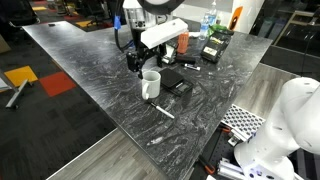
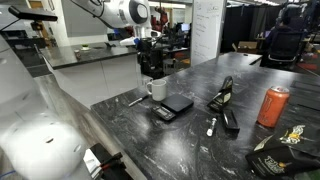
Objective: Remove the black marker from the mug then put the mug on the black scale, move the scale to the right and put the marker back in the mug.
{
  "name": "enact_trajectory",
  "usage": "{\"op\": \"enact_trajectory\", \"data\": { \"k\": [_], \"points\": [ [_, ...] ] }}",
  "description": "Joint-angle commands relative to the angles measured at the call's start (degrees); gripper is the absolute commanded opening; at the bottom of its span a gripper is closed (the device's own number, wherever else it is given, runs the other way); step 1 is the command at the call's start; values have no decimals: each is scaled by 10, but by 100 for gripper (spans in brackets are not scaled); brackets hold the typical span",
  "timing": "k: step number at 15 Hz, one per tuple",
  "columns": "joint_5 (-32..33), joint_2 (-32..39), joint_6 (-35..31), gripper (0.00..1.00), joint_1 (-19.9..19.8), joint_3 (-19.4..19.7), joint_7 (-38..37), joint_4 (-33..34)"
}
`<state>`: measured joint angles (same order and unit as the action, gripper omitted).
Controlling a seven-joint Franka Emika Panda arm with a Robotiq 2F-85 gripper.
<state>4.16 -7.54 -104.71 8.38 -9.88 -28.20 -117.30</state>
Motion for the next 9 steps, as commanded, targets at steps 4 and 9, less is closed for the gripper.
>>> {"op": "enact_trajectory", "data": {
  "k": [4, 9],
  "points": [
    [-37, 16, -49, 100, -7, -5, -135, 3],
    [-38, 15, -95, 100, -8, -5, -300, -13]
  ]
}}
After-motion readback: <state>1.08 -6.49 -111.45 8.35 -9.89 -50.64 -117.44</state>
